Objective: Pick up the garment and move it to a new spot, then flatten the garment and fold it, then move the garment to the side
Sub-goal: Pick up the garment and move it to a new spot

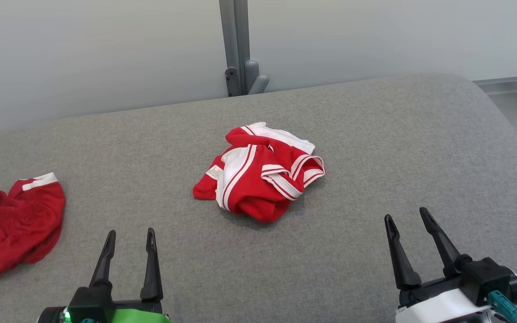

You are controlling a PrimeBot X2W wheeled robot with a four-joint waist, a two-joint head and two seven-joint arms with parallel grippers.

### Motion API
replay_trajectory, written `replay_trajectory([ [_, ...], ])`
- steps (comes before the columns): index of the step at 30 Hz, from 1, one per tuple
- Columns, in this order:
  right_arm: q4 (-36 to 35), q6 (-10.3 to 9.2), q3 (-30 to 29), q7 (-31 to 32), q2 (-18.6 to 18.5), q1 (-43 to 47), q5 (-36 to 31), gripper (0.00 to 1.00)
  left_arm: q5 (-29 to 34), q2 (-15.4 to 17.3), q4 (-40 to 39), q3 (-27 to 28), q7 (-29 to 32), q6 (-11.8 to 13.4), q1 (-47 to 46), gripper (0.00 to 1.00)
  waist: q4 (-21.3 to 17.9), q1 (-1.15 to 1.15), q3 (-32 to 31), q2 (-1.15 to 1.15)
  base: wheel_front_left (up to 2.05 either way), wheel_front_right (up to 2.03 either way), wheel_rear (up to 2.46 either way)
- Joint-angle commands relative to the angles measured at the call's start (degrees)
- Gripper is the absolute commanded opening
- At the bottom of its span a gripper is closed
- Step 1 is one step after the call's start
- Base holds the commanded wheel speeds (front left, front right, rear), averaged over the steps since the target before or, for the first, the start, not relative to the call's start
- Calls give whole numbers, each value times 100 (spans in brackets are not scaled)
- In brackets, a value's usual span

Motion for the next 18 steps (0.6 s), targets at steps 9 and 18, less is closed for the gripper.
replay_trajectory([
  [9, 27, 0, 8, -19, -34, -17, 25, 100, -114, 2, 42, -94, 2, 83, 89, 100, 88, 0, 25, 0, 0, 0, 0],
  [18, 48, 0, 46, -19, -5, -14, 44, 100, -130, 1, 97, -134, 2, 73, 24, 100, 188, 0, 31, 0, 0, 0, 0],
])
